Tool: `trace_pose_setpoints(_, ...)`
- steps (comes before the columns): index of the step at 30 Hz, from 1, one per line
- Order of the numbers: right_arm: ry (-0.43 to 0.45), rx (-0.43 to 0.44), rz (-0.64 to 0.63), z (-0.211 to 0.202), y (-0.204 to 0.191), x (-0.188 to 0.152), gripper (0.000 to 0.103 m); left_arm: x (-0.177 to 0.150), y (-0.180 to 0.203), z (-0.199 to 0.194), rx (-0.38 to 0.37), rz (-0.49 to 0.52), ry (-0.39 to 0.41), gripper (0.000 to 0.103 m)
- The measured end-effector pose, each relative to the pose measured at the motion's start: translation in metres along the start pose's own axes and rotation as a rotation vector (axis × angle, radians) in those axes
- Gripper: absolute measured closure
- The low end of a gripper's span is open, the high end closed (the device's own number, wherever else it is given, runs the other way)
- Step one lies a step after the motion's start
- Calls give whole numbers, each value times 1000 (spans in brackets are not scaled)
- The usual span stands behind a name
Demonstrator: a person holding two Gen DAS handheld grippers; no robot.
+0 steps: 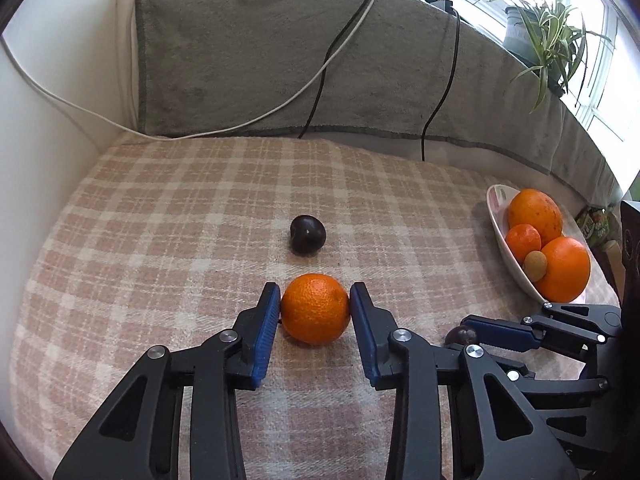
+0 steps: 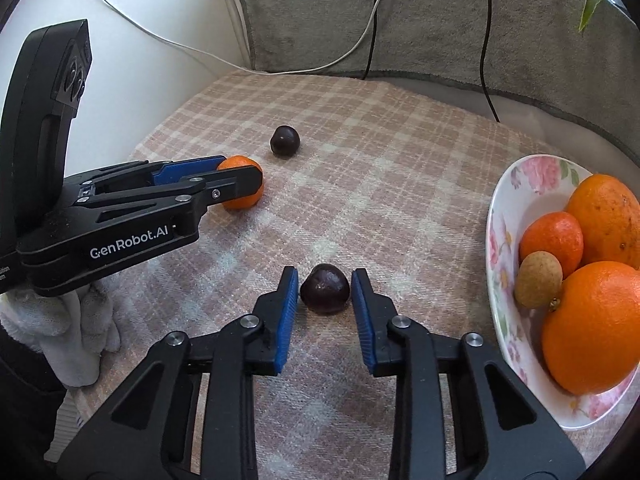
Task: Organize fruits
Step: 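Close the right gripper around the dark plum, then lift the plum with the right gripper and carry it over the floral plate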
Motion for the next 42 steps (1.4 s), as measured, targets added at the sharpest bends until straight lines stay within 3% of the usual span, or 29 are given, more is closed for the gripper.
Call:
trace_pose_setpoints(25, 35, 11, 5, -20, -6, -1, 78, -1, -4, -19, 8, -19, 26, 70)
trace_pose_setpoints(42, 169, 16, 61, -87, 13, 2, 78, 3, 30, -66, -47, -22, 106, 70)
Point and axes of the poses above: each gripper's, at about its wrist camera, not at the fingertips, and z roughly the way its jaws point, y to its right, x to its top, the point moved 4 cm from there along z, roughly the way its jaws point, and after that the axes turned 8 degrees about y, right-handed, at the moved point
